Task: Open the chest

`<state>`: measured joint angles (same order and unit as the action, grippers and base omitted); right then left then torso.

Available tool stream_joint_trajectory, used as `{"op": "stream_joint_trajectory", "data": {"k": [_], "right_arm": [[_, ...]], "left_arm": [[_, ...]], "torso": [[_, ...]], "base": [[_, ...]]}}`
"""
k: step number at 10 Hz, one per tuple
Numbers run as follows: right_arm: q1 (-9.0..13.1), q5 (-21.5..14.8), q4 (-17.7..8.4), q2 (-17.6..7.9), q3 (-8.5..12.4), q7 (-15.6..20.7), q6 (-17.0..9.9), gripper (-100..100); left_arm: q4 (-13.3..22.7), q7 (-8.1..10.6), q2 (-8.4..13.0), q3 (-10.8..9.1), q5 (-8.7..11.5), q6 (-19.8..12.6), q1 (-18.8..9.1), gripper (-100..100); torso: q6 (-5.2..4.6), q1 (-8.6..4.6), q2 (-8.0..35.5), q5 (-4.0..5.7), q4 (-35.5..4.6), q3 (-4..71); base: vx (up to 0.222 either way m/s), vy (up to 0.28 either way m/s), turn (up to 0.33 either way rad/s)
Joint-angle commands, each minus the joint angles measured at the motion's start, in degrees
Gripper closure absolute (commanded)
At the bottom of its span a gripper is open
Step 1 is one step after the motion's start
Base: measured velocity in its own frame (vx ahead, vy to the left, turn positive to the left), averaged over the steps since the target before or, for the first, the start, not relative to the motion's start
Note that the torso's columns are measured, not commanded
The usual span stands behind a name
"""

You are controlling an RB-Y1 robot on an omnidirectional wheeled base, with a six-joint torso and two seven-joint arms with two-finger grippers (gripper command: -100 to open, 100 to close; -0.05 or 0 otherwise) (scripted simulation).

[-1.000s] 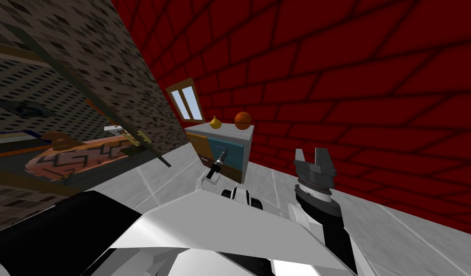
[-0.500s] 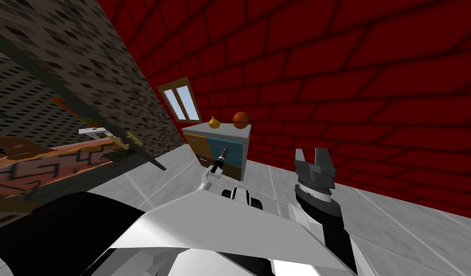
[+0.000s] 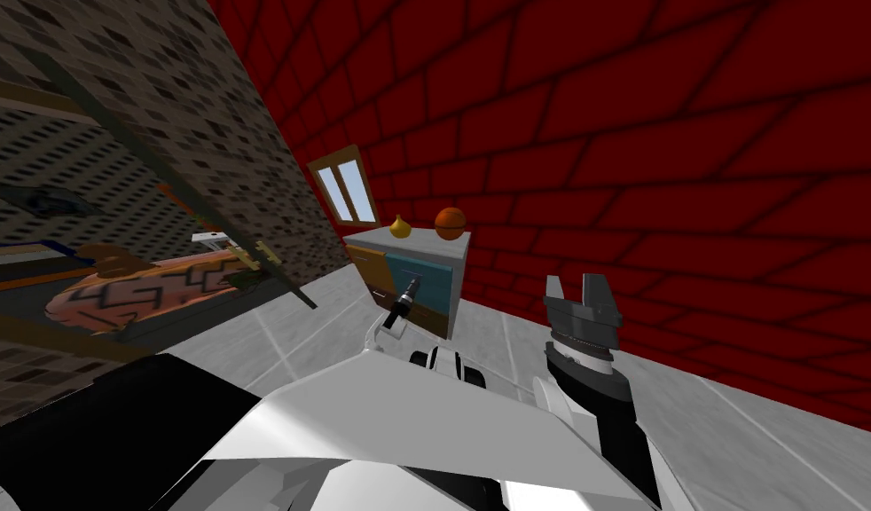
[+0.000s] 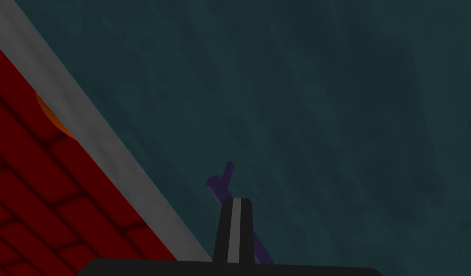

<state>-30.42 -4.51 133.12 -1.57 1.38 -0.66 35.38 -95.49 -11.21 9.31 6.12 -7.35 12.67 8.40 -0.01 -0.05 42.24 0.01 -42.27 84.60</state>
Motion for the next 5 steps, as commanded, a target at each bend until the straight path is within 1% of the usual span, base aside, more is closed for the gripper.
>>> {"op": "stream_joint_trajectory", "data": {"k": [1, 4, 5], "right_arm": [[0.0, 0.0, 0.0, 0.0, 0.0, 0.0, 0.0, 0], [0.0, 0.0, 0.0, 0.0, 0.0, 0.0, 0.0, 0], [0.0, 0.0, 0.0, 0.0, 0.0, 0.0, 0.0, 0]], "left_arm": [[-3.2, 1.16, 2.3, 2.19, 0.4, 1.3, 3.8, 100], [-6.9, 2.44, 4.9, 4.69, 0.9, 2.8, 8.3, 100], [-6.0, 2.06, 4.3, 4.17, 0.8, 2.3, 7.2, 100]], "torso": [[0.00, 0.05, 0.1, -0.01, 0.0, -0.1], [0.01, 0.11, 0.1, -0.02, 0.0, -0.1], [0.01, 0.04, 0.0, -0.01, 0.0, 0.0]], "base": [[0.084, -0.051, 0.128], [0.080, -0.045, 0.142], [0.036, -0.028, 0.032]]}}
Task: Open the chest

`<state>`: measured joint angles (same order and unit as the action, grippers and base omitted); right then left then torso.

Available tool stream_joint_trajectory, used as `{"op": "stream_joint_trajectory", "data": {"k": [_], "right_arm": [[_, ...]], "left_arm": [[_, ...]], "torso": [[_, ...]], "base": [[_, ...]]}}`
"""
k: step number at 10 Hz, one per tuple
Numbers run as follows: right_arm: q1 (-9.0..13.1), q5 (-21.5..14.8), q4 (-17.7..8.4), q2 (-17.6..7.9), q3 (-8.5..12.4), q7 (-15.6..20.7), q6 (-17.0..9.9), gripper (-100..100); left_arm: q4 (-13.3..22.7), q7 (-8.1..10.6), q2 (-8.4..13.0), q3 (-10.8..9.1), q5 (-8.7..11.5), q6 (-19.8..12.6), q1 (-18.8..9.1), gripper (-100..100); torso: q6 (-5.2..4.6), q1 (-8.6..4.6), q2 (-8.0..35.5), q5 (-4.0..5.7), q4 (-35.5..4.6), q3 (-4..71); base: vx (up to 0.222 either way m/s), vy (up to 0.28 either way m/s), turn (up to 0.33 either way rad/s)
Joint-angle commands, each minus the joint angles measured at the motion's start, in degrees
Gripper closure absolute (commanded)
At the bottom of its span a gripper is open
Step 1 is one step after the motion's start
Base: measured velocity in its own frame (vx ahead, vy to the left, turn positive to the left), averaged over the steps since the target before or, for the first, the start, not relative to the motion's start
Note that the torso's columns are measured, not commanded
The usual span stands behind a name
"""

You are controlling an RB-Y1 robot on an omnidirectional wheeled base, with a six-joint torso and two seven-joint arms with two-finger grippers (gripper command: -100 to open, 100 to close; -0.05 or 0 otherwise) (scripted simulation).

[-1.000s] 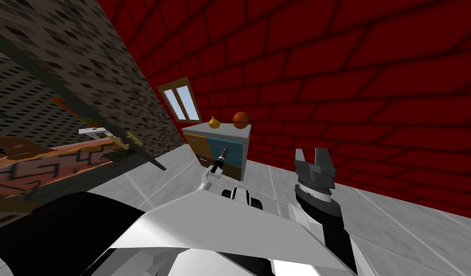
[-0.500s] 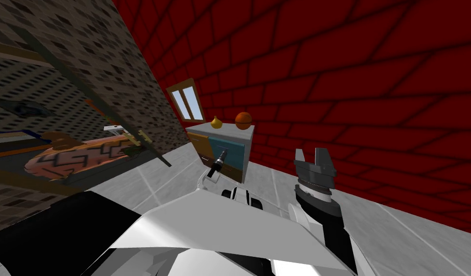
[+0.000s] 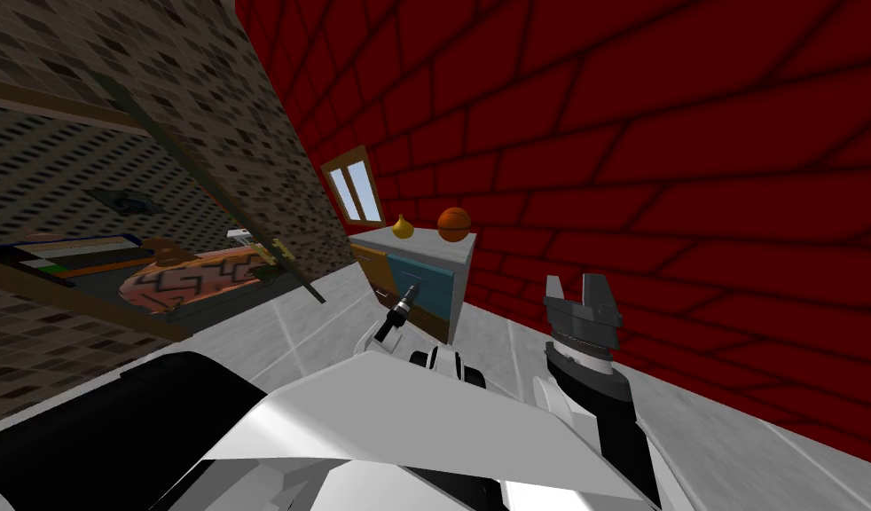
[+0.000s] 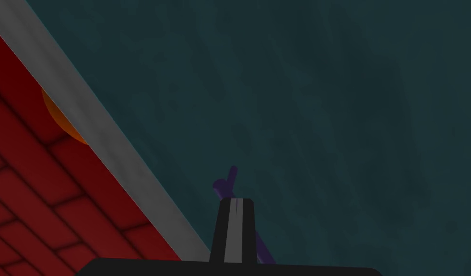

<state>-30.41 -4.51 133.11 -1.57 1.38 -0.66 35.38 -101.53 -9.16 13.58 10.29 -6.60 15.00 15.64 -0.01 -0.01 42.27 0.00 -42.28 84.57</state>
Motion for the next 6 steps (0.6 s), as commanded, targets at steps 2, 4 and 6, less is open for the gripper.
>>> {"op": "stream_joint_trajectory", "data": {"k": [2, 4, 6], "right_arm": [[0.0, 0.0, 0.0, 0.0, 0.0, 0.0, 0.0, 0], [0.0, 0.0, 0.0, 0.0, 0.0, 0.0, 0.0, 0], [0.0, 0.0, 0.0, 0.0, 0.0, 0.0, 0.0, 0]], "left_arm": [[-0.9, 0.60, 0.5, 0.39, 0.4, 0.8, 0.0, -100], [-1.1, 0.67, 0.5, 0.47, 0.4, 0.9, 0.1, -100], [1.4, -0.14, -1.2, -1.18, 0.1, 0.1, -3.0, -100]], "torso": [[-0.01, 0.37, 0.0, -0.09, 0.0, 0.0], [0.01, 0.30, 0.0, -0.09, 0.0, 0.0], [-0.04, -0.25, 0.3, 0.09, -0.1, -0.2]], "base": [[0.056, 0.120, -0.040], [0.046, 0.133, -0.021], [-0.062, 0.067, -0.158]]}}
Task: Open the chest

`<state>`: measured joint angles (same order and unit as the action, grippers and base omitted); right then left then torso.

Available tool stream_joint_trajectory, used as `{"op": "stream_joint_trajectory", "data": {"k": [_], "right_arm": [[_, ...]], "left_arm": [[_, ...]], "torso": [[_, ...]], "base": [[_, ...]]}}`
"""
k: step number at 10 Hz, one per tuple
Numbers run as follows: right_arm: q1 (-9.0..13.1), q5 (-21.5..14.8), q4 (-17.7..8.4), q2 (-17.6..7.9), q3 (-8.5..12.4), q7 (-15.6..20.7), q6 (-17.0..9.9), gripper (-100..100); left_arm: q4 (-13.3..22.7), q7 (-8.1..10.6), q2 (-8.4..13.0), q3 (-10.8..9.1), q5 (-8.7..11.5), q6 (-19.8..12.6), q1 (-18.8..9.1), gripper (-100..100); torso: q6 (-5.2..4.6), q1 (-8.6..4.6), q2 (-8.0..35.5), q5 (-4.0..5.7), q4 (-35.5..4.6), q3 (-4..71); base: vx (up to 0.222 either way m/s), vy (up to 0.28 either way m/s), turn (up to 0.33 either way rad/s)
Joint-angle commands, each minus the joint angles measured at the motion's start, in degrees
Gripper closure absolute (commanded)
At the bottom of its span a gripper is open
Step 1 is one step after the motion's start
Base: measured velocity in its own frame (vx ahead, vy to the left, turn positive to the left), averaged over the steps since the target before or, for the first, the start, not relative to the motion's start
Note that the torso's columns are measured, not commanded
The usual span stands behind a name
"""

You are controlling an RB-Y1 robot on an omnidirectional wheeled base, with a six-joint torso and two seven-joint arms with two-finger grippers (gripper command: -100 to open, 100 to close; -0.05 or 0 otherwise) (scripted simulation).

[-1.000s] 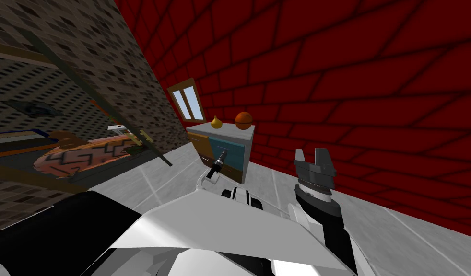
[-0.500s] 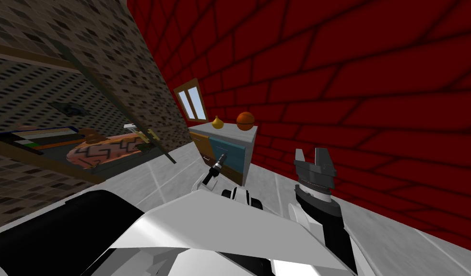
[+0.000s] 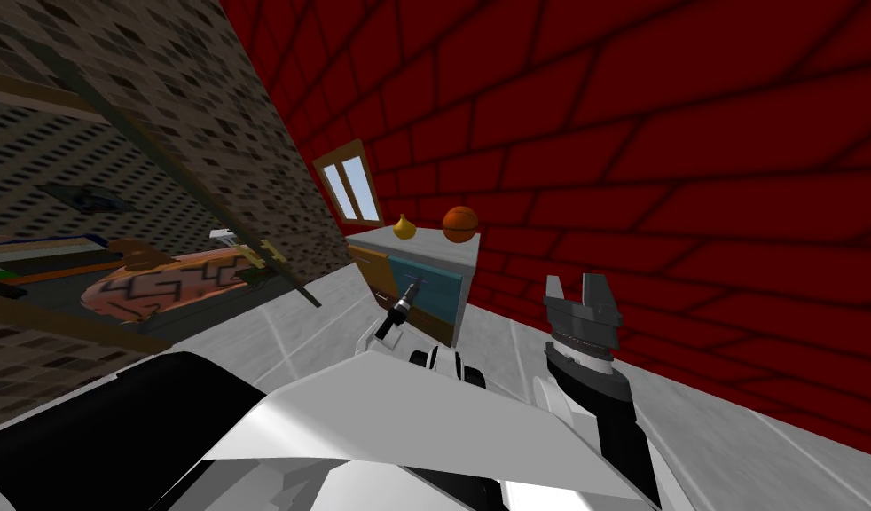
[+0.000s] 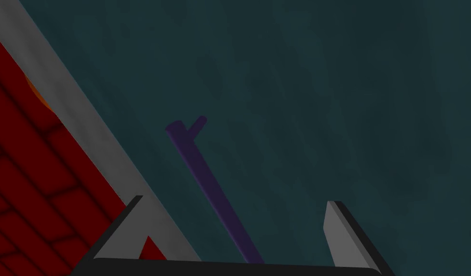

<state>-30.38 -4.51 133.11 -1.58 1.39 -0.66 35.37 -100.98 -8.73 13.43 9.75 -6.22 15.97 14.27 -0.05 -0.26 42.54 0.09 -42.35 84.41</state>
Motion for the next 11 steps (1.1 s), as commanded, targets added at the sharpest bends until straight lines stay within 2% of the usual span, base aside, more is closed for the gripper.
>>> {"op": "stream_joint_trajectory", "data": {"k": [1, 8, 9, 10, 11], "right_arm": [[0.0, 0.0, 0.0, 0.0, 0.0, 0.0, 0.0, 0], [0.0, 0.0, 0.0, 0.0, 0.0, 0.0, 0.0, 0], [0.0, 0.0, 0.0, 0.0, 0.0, 0.0, 0.0, 0], [0.0, 0.0, 0.0, 0.0, 0.0, 0.0, 0.0, 0], [0.0, 0.0, 0.0, 0.0, 0.0, 0.0, 0.0, 0]], "left_arm": [[2.2, -0.99, -1.9, -1.47, -0.4, -1.3, -3.2, -100], [11.2, -3.94, -8.0, -7.28, -1.4, -4.4, -13.9, -100], [10.4, -3.76, -7.7, -6.70, -1.4, -4.0, -12.9, -100], [8.6, -3.10, -6.2, -5.62, -1.1, -3.5, -10.9, 100], [7.3, -2.68, -5.4, -4.79, -1.0, -3.1, -9.3, 100]], "torso": [[0.06, 0.05, 0.0, -0.02, 0.0, 0.0], [0.05, 0.30, -0.2, -0.09, 0.1, 0.1], [0.05, 0.27, -0.2, -0.09, 0.1, 0.1], [0.08, 0.20, -0.4, -0.07, 0.1, 0.2], [0.10, 0.15, -0.6, -0.05, 0.2, 0.3]], "base": [[-0.068, 0.022, -0.075], [-0.084, 0.039, -0.136], [-0.040, 0.022, -0.029], [0.048, -0.010, 0.183], [0.096, -0.044, 0.193]]}}
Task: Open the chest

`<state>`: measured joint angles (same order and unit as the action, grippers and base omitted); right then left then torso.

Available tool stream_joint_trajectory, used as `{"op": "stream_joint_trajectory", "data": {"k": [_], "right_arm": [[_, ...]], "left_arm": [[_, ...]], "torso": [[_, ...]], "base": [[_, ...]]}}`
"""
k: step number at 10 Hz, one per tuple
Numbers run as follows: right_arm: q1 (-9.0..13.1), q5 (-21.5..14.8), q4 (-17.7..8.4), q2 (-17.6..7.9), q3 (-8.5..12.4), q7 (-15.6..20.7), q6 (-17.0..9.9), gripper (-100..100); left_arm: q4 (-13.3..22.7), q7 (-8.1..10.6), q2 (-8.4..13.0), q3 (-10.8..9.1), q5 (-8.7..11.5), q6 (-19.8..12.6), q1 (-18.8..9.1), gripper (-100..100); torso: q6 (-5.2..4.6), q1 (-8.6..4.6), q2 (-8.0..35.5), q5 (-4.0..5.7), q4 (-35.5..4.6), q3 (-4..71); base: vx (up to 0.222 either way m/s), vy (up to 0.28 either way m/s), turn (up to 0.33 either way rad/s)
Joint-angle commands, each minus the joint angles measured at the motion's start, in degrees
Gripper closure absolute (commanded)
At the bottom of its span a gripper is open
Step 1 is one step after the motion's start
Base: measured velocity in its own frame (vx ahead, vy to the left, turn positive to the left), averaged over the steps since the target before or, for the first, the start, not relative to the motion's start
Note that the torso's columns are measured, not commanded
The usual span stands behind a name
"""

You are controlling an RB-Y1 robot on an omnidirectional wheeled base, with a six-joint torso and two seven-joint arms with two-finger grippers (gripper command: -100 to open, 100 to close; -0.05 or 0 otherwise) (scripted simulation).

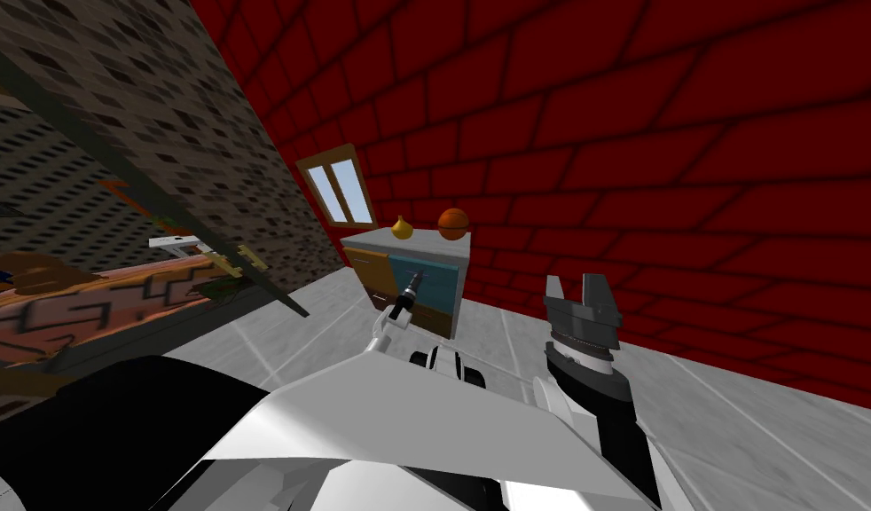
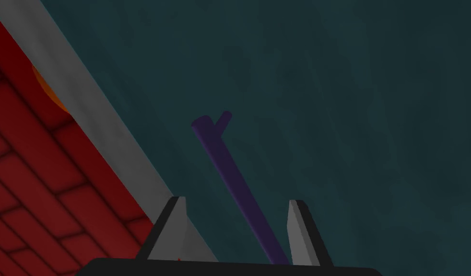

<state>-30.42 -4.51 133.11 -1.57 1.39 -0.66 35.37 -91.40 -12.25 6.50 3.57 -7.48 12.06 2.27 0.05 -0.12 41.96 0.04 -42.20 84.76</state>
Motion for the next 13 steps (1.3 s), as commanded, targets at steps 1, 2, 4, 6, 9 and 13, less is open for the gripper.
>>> {"op": "stream_joint_trajectory", "data": {"k": [1, 2, 4, 6, 9, 13], "right_arm": [[0.0, 0.0, 0.0, 0.0, 0.0, 0.0, 0.0, 0], [0.0, 0.0, 0.0, 0.0, 0.0, 0.0, 0.0, 0], [0.0, 0.0, 0.0, 0.0, 0.0, 0.0, 0.0, 0], [0.0, 0.0, 0.0, 0.0, 0.0, 0.0, 0.0, 0], [0.0, 0.0, 0.0, 0.0, 0.0, 0.0, 0.0, 0], [0.0, 0.0, 0.0, 0.0, 0.0, 0.0, 0.0, 0]], "left_arm": [[-3.5, 1.27, 2.4, 2.21, 0.4, 1.3, 4.2, 100], [-4.8, 1.69, 3.3, 3.04, 0.6, 1.7, 5.8, 100], [-7.4, 2.53, 5.0, 4.70, 0.9, 2.6, 8.8, 100], [-10.0, 3.37, 6.8, 6.36, 1.2, 3.5, 11.9, 100], [-11.4, 3.62, 7.0, 5.90, 1.4, 2.6, 12.3, 100], [-12.5, 3.37, 6.2, 4.84, 1.5, 0.5, 11.7, 100]], "torso": [[-0.06, -0.14, 0.1, 0.13, -0.2, -0.1], [-0.03, -0.12, 0.3, 0.10, -0.2, -0.2], [-0.17, -0.03, 0.4, 0.01, -0.1, -0.2], [-0.18, -0.07, 0.4, 0.02, -0.1, -0.2], [-0.24, -0.08, 0.4, 0.00, -0.1, -0.2], [-0.20, -0.17, 0.7, 0.08, -0.3, -0.4]], "base": [[0.114, -0.066, 0.148], [0.106, -0.064, 0.146], [0.085, -0.048, 0.150], [0.086, -0.035, 0.139], [0.004, -0.007, 0.021], [-0.193, 0.056, -0.113]]}}
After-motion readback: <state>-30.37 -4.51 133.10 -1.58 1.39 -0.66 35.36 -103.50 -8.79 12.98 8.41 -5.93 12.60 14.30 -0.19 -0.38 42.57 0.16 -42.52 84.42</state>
